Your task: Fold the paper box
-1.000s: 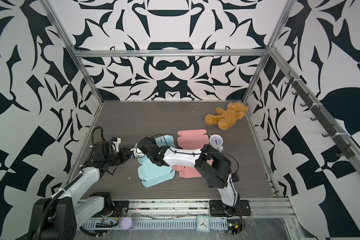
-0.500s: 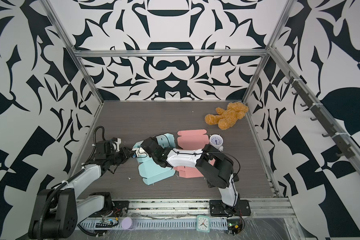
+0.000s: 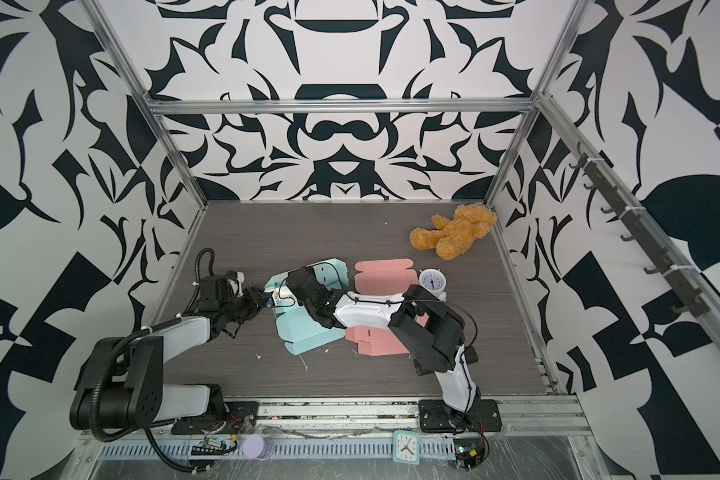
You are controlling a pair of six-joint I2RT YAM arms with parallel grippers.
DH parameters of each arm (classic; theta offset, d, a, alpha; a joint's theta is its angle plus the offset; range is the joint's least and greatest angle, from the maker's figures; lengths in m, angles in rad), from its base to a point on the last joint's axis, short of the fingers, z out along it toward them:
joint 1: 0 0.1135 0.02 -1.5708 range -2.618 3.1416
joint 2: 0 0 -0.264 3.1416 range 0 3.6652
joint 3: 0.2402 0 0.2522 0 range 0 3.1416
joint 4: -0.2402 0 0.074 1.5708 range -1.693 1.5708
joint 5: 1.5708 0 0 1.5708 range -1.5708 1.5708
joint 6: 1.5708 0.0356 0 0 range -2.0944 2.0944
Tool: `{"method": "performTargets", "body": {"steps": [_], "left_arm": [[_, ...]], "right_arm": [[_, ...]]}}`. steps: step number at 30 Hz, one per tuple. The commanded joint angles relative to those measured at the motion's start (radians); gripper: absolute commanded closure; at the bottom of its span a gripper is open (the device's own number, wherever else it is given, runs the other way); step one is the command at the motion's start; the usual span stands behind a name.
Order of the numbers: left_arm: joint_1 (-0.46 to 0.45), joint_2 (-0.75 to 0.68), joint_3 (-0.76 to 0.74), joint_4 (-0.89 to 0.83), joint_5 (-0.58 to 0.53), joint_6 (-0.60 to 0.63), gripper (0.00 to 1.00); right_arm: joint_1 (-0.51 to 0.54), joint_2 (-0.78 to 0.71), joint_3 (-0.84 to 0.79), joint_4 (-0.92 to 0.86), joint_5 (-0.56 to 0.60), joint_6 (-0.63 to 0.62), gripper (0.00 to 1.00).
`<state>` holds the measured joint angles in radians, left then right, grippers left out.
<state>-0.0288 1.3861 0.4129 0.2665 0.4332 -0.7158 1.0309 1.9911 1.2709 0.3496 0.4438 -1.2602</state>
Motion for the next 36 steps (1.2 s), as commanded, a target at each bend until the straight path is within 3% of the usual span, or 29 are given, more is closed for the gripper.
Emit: {"method": "performTargets", "body": {"steps": [1, 8, 21, 36], "left_arm": [[-0.013, 0.023, -0.027, 0.090, -0.002, -0.007, 0.57], [-0.086, 0.026, -0.072, 0.128, -0.027, -0.014, 0.56], [-0.115, -0.146, -0.168, 0.075, -0.086, -0.037, 0.53], [-0.122, -0.120, -0.170, 0.136, -0.128, -0.009, 0.49]], "right_arm": [[0.010, 0.014, 0.001, 0.083, 0.036, -0.039, 1.00], [0.012, 0.005, -0.081, 0.196, 0.041, -0.091, 1.00], [0.012, -0.027, -0.130, 0.273, 0.030, -0.110, 1.00], [-0.009, -0.050, -0.128, 0.275, 0.030, -0.132, 1.00]]}}
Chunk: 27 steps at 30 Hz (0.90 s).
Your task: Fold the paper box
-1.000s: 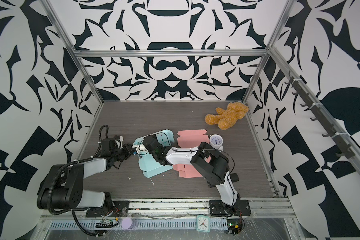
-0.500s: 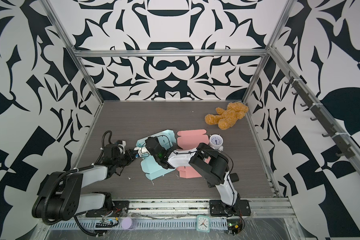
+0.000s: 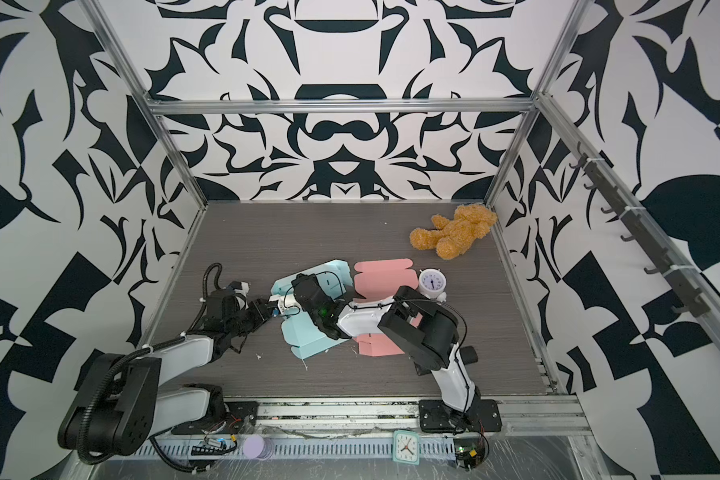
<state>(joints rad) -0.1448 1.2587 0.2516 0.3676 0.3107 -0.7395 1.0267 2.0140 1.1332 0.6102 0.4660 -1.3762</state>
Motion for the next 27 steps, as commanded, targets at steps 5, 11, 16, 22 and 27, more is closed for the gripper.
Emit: {"method": "performTargets", "body": {"steps": [5, 11, 16, 22, 27], "left_arm": [[-0.006, 0.034, 0.021, 0.017, -0.001, 0.045, 0.48], [-0.005, -0.028, 0.033, -0.025, -0.018, 0.068, 0.48], [-0.006, -0.089, 0.013, -0.058, -0.002, 0.066, 0.47], [-0.006, -0.152, -0.015, -0.072, 0.029, 0.032, 0.45], [-0.028, -0.198, -0.044, -0.067, 0.054, 0.015, 0.37]], "right_arm": [[-0.007, -0.093, 0.005, -0.008, 0.026, -0.006, 1.00], [-0.007, -0.116, -0.006, -0.061, 0.026, 0.018, 1.00], [-0.012, -0.131, -0.031, -0.061, 0.022, 0.028, 1.00], [-0.016, -0.131, -0.027, -0.044, 0.014, 0.030, 1.00], [-0.019, -0.146, -0.027, -0.067, 0.007, 0.034, 1.00]]}}
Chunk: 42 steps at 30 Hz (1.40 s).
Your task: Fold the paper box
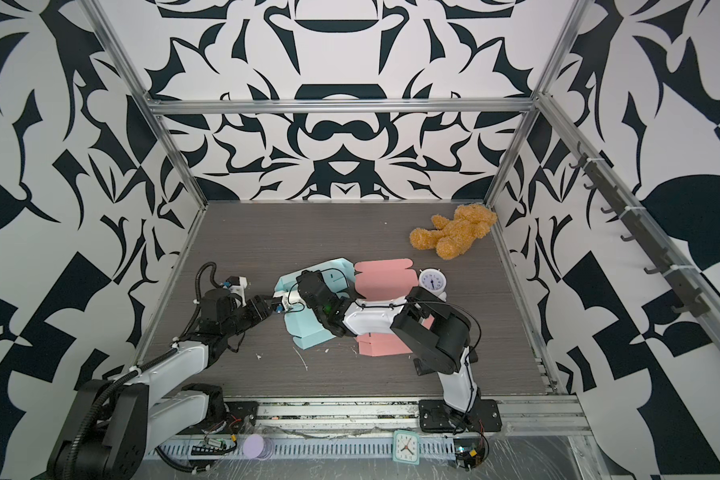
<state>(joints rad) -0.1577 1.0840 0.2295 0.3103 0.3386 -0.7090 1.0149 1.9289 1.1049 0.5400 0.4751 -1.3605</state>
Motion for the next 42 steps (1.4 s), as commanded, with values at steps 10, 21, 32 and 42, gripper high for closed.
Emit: {"method": "performTargets", "body": {"steps": [10, 21, 32, 42], "left_arm": [[-0.120, -0.033, -0.053, -0.008, -0.035, -0.021, 0.31], [-0.148, -0.091, -0.090, 0.081, -0.126, -0.005, 0.33], [-0.145, -0.347, -0.037, -0.169, -0.215, 0.031, 0.38], [-0.002, -0.329, -0.005, -0.169, -0.139, 0.023, 0.55]], "right_arm": [[-0.013, -0.036, -0.004, 0.006, -0.011, 0.039, 1.00], [-0.012, -0.020, -0.034, 0.051, 0.002, 0.011, 1.00], [-0.016, -0.008, -0.028, 0.068, -0.008, 0.003, 1.00], [-0.021, -0.004, -0.022, 0.063, -0.012, 0.005, 1.00]]}}
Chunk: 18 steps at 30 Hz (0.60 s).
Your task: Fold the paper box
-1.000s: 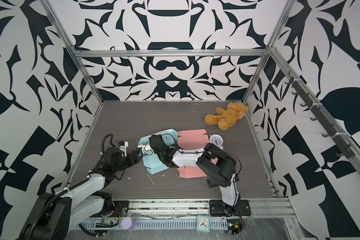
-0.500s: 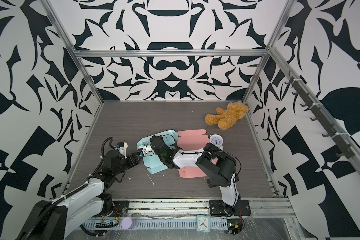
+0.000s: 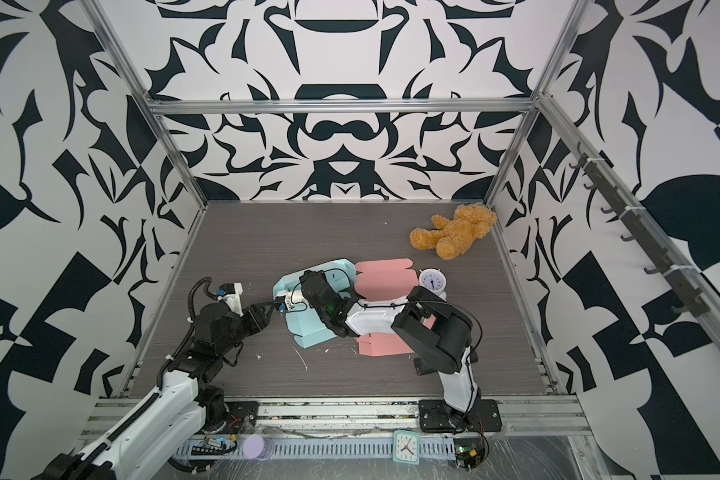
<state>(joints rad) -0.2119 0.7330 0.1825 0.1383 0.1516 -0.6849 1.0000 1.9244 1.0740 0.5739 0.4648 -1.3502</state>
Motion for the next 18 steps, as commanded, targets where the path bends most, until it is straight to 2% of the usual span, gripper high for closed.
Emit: {"method": "performTargets", "body": {"steps": [1, 5, 9, 12, 14, 18], "left_arm": [[0.078, 0.044, 0.051, 0.007, 0.067, -0.004, 0.56], [0.172, 0.204, 0.087, 0.072, 0.164, -0.001, 0.56], [0.175, 0.431, 0.179, 0.131, 0.271, 0.055, 0.54], [0.171, 0.561, 0.196, 0.243, 0.369, 0.044, 0.54], [0.156, 0.589, 0.195, 0.273, 0.382, 0.046, 0.53], [0.109, 0.556, 0.171, 0.271, 0.365, 0.054, 0.50]], "right_arm": [[-0.006, 0.000, 0.009, 0.029, -0.003, -0.006, 1.00], [-0.006, 0.001, 0.013, 0.021, -0.002, -0.006, 1.00], [-0.004, 0.002, 0.016, 0.019, -0.005, -0.007, 1.00], [-0.003, 0.003, 0.020, 0.014, -0.005, -0.010, 1.00], [-0.003, 0.001, 0.021, 0.011, -0.005, -0.012, 1.00], [-0.002, 0.004, 0.024, 0.011, -0.005, -0.016, 1.00]]}}
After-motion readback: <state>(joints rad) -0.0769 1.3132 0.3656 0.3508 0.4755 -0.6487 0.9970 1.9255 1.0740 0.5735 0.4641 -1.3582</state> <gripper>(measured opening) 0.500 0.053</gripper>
